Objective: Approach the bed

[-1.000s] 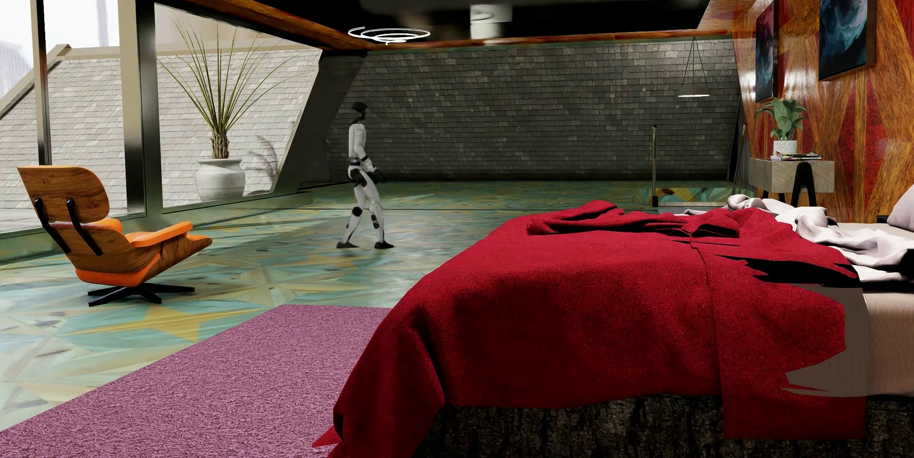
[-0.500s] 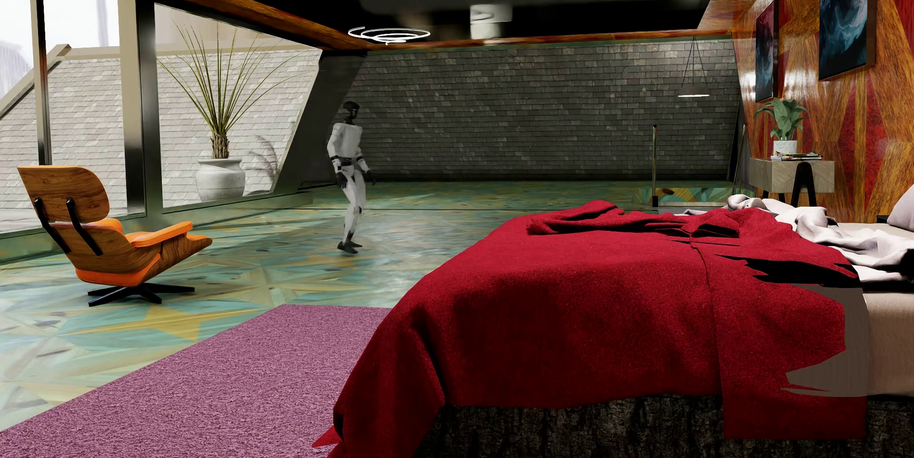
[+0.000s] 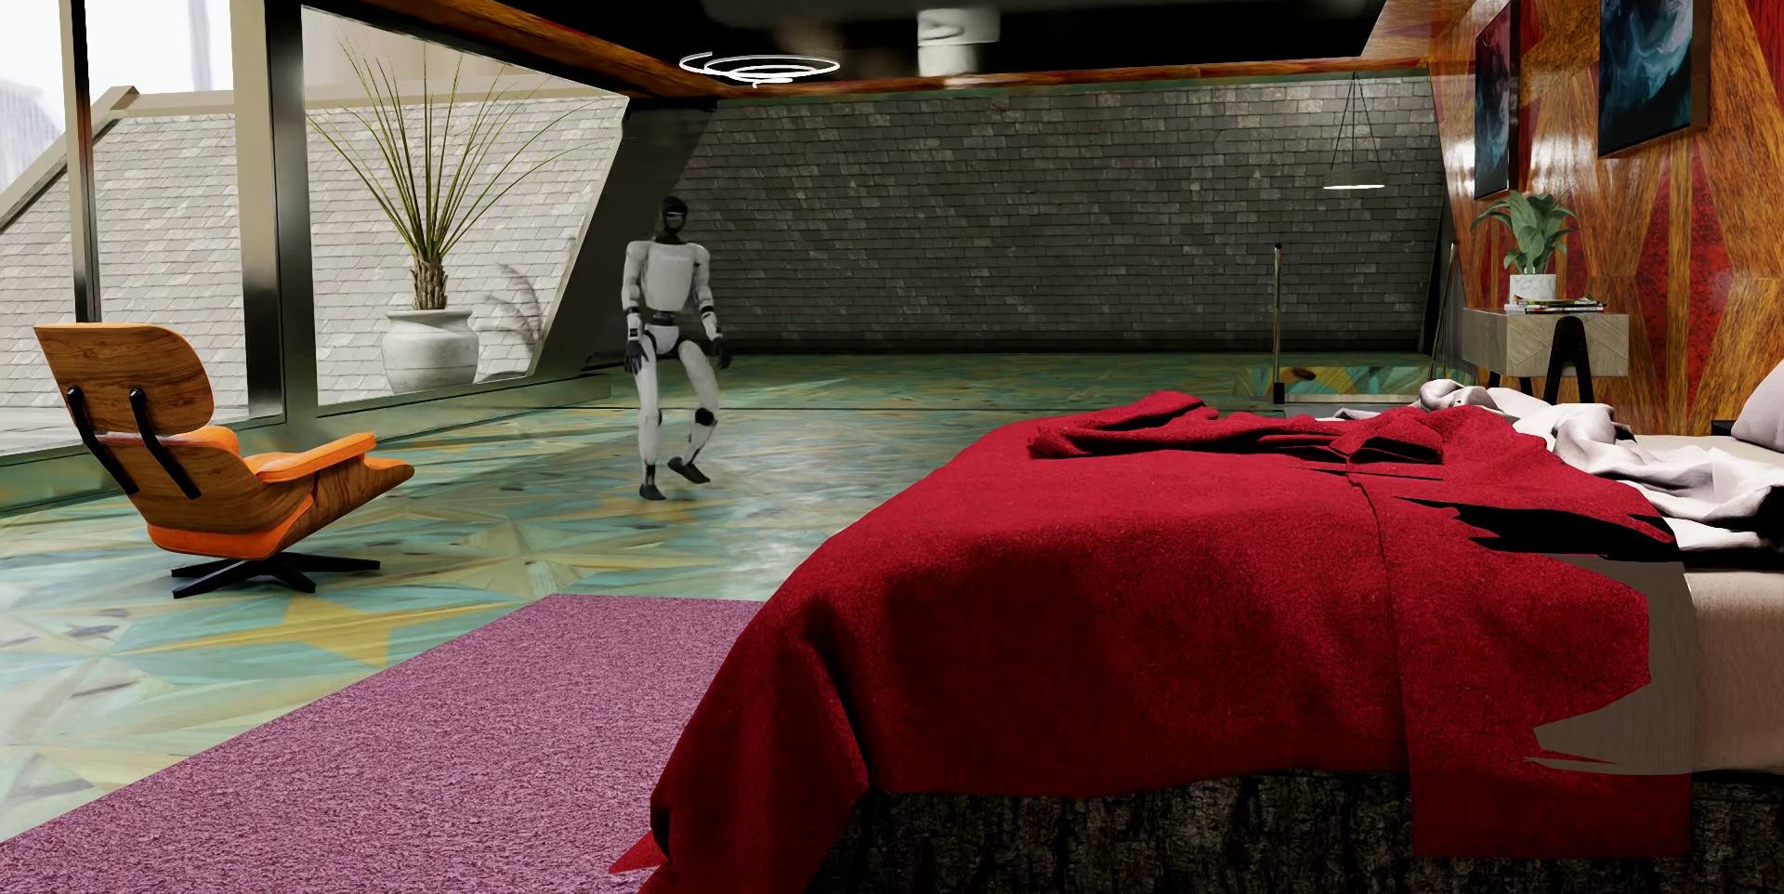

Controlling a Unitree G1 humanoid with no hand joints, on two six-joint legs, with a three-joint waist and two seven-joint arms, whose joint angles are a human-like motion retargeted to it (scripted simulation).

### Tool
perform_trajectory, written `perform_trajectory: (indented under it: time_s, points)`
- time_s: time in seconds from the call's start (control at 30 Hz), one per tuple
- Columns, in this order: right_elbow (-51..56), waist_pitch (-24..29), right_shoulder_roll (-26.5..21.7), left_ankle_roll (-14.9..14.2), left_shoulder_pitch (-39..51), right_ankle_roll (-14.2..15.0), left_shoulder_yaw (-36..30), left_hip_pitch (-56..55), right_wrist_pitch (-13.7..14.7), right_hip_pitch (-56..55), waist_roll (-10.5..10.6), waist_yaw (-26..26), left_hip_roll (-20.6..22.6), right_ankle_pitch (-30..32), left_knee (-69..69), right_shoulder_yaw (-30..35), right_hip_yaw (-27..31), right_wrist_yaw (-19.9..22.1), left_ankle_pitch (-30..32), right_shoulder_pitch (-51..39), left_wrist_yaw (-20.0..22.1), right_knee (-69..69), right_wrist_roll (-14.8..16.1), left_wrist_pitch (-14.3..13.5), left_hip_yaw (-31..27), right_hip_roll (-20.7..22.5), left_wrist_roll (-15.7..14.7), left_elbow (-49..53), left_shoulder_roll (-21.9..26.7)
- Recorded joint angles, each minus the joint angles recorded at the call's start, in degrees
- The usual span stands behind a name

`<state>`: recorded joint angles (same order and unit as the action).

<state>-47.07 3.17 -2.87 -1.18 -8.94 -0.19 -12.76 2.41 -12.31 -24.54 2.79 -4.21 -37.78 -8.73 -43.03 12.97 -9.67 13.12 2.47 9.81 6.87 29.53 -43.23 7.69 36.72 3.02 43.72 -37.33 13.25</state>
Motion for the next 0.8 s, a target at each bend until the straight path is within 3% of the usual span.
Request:
perform_trajectory:
  time_s: [0.03, 0.07, 0.1, 0.17, 0.2, 0.27, 0.3, 0.33, 0.37, 0.4, 0.43, 0.47, 0.53, 0.6, 0.67, 0.7, 0.73, 0.77, 0.8]
  points:
    - [-0.93, 0.77, -0.37, -3.34, -1.17, -0.53, 0.83, -6.75, 0.78, 1.57, 0.85, 1.17, 2.61, -0.70, -7.57, 1.81, 1.18, 0.75, -1.44, -1.39, -0.03, -0.35, -1.69, 0.16, -13.08, 2.87, -0.02, 0.55, 0.47]
    - [-2.45, 1.35, -1.05, -5.18, -2.80, -0.86, 1.90, -11.96, 2.35, 3.08, 1.57, 1.86, 5.20, -1.32, -13.92, 3.84, 2.30, 1.80, -2.54, -3.23, 0.72, -0.81, -3.66, 0.48, -21.44, 5.13, -0.31, 1.60, 0.14]
    - [-3.53, 1.78, -1.66, -5.64, -4.61, -1.07, 3.28, -16.02, 3.84, 4.69, 2.23, 2.30, 6.47, -1.85, -18.71, 5.64, 3.45, 2.59, -3.24, -5.35, 1.50, -1.53, -5.26, 0.57, -25.63, 7.03, -0.83, 2.84, -0.32]
    - [-3.17, 2.39, -2.24, -2.17, -8.07, -1.29, 5.38, -23.12, 6.36, 7.95, 3.47, 3.38, 7.45, -3.10, -23.98, 6.93, 6.00, 4.06, -6.15, -9.06, 2.25, -2.80, -6.05, 0.33, -28.60, 10.32, -1.56, 5.17, -1.39]
    - [-1.53, 2.62, -2.03, -1.89, -9.86, -1.35, 5.86, -26.53, 7.36, 9.42, 3.96, 4.03, 9.20, -3.86, -24.46, 6.40, 7.25, 5.17, -8.74, -10.56, 2.02, -2.95, -5.27, 0.14, -29.80, 11.64, -1.40, 6.40, -1.86]
    - [3.73, 2.88, -1.91, -2.66, -12.36, -1.45, 5.75, -33.34, 9.70, 12.79, 4.38, 5.12, 15.96, -5.20, -21.09, 5.05, 9.47, 7.70, -11.74, -12.04, 1.37, -3.66, -3.36, -0.15, -32.47, 13.02, -1.05, 7.33, -2.68]
    - [6.86, 2.79, -1.84, -4.46, -13.64, -1.51, 5.68, -35.90, 10.68, 14.66, 4.35, 5.45, 19.32, -5.49, -16.60, 4.57, 10.31, 8.53, -12.42, -12.55, 1.18, -4.60, -2.82, -0.26, -32.87, 13.09, -1.09, 7.68, -3.32]
    - [10.01, 2.54, -1.68, -5.65, -14.83, -1.62, 5.74, -37.82, 11.60, 16.64, 4.20, 5.75, 21.44, -5.30, -10.43, 4.16, 10.95, 9.09, -11.43, -12.92, 1.01, -6.02, -2.32, -0.35, -31.83, 12.87, -1.43, 7.94, -4.10]
    - [12.78, 2.14, -1.38, -4.85, -15.81, -1.79, 5.83, -38.95, 12.46, 18.67, 3.99, 6.12, 22.96, -4.88, -2.68, 3.86, 11.47, 9.27, -9.82, -13.21, 0.75, -7.69, -1.69, -0.38, -29.80, 12.56, -1.82, 7.96, -4.81]
    - [14.88, 1.61, -1.07, -4.21, -16.41, -1.97, 5.71, -39.23, 13.12, 20.75, 3.71, 6.60, 24.78, -4.54, 6.40, 3.81, 12.06, 8.97, -8.50, -13.50, 0.26, -9.51, -1.04, -0.33, -27.92, 12.15, -1.93, 7.61, -5.28]
    - [16.09, 1.00, -0.81, -5.97, -16.64, -2.08, 5.37, -38.83, 13.43, 22.92, 3.33, 7.17, 27.01, -4.23, 16.54, 4.16, 12.84, 8.18, -6.40, -13.92, -0.54, -11.46, -0.47, -0.25, -26.83, 11.64, -1.53, 6.93, -5.48]
    - [16.18, 0.39, -0.64, -6.68, -16.67, -2.08, 5.13, -37.82, 13.34, 25.17, 2.81, 7.83, 30.00, -3.95, 26.84, 5.04, 13.93, 7.01, -4.62, -14.56, -1.57, -13.36, -0.05, -0.12, -28.23, 11.06, -0.71, 6.07, -5.56]
    - [12.41, -0.60, -0.55, -10.29, -17.05, -2.00, 6.85, -37.55, 12.82, 29.90, 1.76, 9.08, 33.36, -4.35, 32.63, 8.62, 16.18, 3.92, -5.76, -16.49, -2.81, -14.33, -0.43, 0.84, -32.86, 10.70, 0.78, 4.40, -6.17]
    - [4.48, -1.49, -1.28, -3.27, -16.35, -1.75, 10.51, -37.69, 11.02, 34.28, 0.47, 9.84, 35.24, -3.22, 25.85, 12.37, 17.63, -0.07, 1.37, -17.96, -1.70, -13.90, -2.95, 2.61, -33.24, 9.75, 0.77, 2.06, -8.30]
    - [-4.82, -2.13, -0.86, -0.89, -13.88, 0.37, 14.25, -36.64, 5.73, 36.58, -1.82, 10.37, 37.33, 1.79, 19.64, 12.26, 17.49, -3.00, 1.54, -16.61, 0.01, -10.41, -4.00, 4.57, -32.06, 8.12, 0.75, -0.89, -10.09]
    - [-8.76, -2.21, -0.47, -0.52, -12.42, 3.21, 16.17, -35.37, 2.89, 35.79, -3.27, 10.54, 38.64, 6.35, 18.50, 11.54, 18.00, -4.24, -0.11, -15.46, 0.88, -6.34, -3.51, 5.05, -31.39, 7.18, 0.49, -1.64, -11.04]
    - [-10.92, -2.08, -0.76, -0.21, -10.11, 9.13, 17.86, -34.10, 1.29, 33.20, -4.72, 10.66, 39.76, 11.06, 17.99, 12.15, 19.02, -6.72, -1.96, -14.16, 1.41, 0.23, -3.78, 5.47, -30.43, 6.36, -0.10, -1.60, -12.08]
    - [-11.73, -1.82, -2.14, -0.56, -8.45, 14.12, 18.81, -32.64, 1.98, 29.02, -6.09, 10.76, 40.56, 15.98, 17.86, 14.93, 19.13, -10.47, -3.80, -13.29, 2.19, 9.55, -5.40, 4.71, -29.23, 5.64, -0.82, -1.21, -12.89]
    - [-10.72, -1.48, -4.81, -1.36, -6.94, 14.38, 18.73, -31.27, 4.60, 23.58, -7.29, 11.11, 41.03, 20.30, 17.49, 18.88, 15.26, -13.85, -5.78, -12.50, 2.70, 19.96, -7.92, 3.55, -27.56, 3.97, -1.25, -0.72, -13.44]
